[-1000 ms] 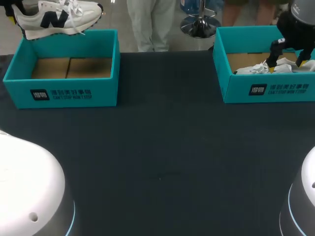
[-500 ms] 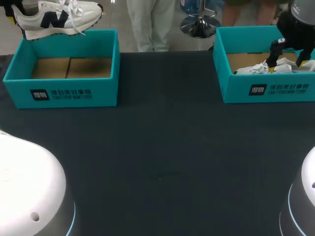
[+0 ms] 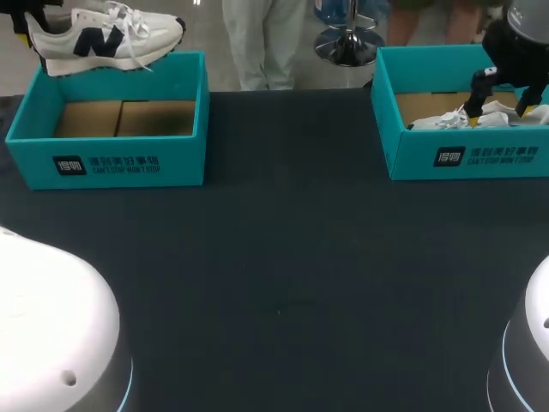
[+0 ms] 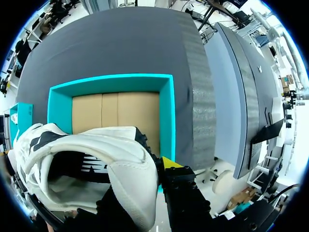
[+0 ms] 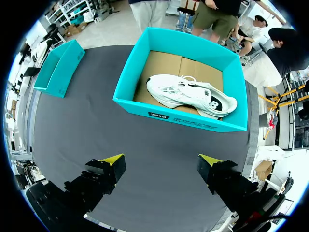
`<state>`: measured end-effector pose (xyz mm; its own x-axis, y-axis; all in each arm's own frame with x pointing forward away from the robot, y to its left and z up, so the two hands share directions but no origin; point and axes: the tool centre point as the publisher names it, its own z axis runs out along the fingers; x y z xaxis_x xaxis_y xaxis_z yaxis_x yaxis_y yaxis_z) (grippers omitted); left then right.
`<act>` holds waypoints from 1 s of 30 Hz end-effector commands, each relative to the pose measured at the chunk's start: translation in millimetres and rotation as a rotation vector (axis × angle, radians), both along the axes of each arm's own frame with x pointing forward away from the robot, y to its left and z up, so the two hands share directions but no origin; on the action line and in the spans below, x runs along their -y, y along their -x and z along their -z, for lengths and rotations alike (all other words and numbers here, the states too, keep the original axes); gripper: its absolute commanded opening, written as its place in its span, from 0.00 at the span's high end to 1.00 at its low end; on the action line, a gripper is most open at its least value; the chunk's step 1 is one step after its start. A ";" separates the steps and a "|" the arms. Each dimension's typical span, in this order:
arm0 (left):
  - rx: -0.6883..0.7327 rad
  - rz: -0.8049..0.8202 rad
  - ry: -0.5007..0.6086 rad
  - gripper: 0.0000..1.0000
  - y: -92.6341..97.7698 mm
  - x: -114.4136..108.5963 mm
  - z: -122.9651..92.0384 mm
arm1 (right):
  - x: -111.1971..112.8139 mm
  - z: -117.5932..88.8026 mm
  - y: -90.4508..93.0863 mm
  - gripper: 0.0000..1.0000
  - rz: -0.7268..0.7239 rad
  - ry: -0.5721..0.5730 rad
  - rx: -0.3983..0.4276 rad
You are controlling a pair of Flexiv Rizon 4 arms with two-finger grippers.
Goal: Take the shoe out of the shoebox, open the shoe tongue, remove and reinsert the insole, then place the shoe into the shoebox
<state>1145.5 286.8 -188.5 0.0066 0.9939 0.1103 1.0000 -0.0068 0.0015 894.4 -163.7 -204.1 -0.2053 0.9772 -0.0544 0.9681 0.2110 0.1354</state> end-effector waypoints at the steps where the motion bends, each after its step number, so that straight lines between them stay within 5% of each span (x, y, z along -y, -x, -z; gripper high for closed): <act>1: 0.037 0.012 -0.030 1.00 26.9 10.4 -7.9 | -0.3 0.2 -0.5 0.00 0.000 0.001 -0.001; 30: 0.133 0.130 -0.065 1.00 123.5 84.3 -30.8 | -0.3 0.2 -0.5 0.00 0.000 0.001 -0.001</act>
<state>1038.7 208.5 -161.8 0.1231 0.9780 0.1682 0.9913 -0.1290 0.0244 894.4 -163.6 -204.1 -0.2055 0.9771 -0.0545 0.9680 0.2112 0.1354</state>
